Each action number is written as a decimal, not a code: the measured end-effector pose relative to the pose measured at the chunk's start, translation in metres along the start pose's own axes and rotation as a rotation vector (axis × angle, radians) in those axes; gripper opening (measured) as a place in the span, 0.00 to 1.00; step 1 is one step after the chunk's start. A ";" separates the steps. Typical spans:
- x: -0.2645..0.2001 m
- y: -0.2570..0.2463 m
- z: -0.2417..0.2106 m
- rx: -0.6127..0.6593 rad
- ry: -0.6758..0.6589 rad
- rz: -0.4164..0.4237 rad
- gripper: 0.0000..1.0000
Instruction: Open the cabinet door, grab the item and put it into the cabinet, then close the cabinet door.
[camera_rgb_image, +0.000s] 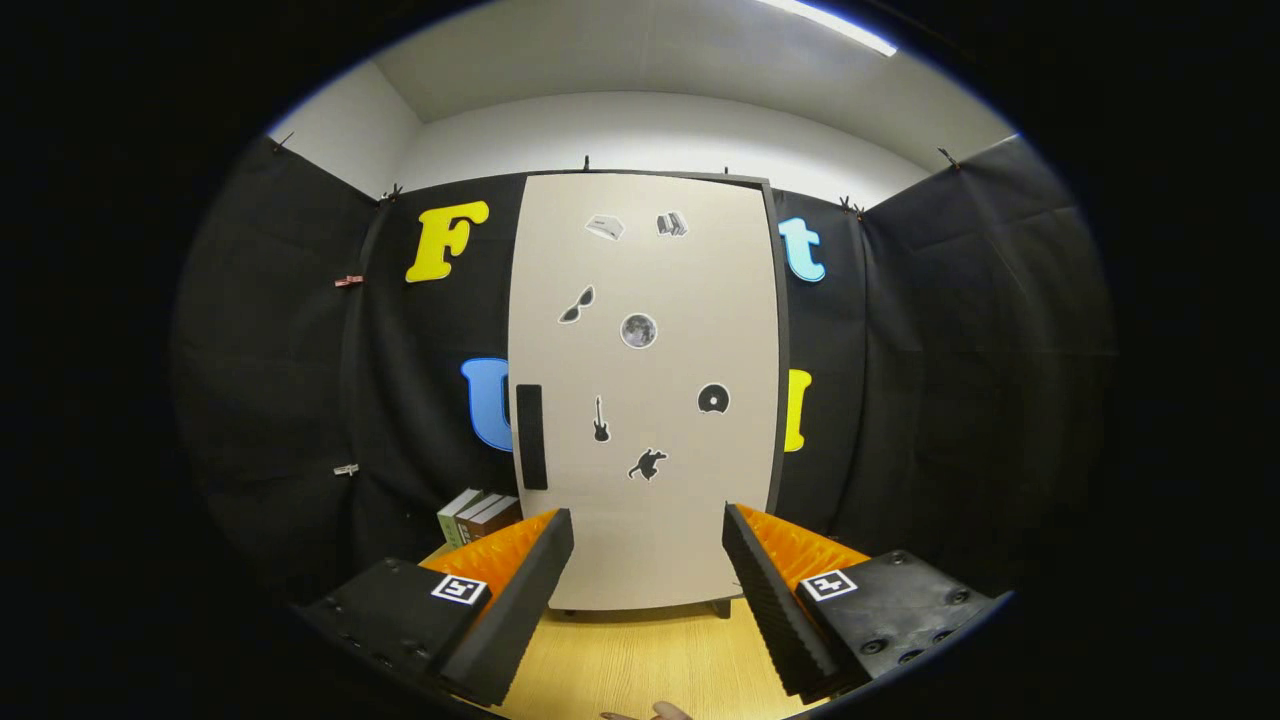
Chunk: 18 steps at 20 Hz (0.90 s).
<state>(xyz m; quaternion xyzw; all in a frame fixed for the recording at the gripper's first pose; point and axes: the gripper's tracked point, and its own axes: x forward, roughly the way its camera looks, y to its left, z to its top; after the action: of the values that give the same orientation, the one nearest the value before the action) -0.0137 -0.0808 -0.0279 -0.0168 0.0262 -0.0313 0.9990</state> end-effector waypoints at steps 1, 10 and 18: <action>-0.001 0.000 -0.001 0.001 0.002 0.001 0.98; -0.005 -0.001 0.005 0.004 -0.004 0.013 0.98; -0.011 0.003 0.009 0.013 -0.002 0.022 0.98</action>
<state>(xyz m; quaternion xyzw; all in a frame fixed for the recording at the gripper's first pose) -0.0236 -0.0767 -0.0187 -0.0099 0.0251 -0.0203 0.9994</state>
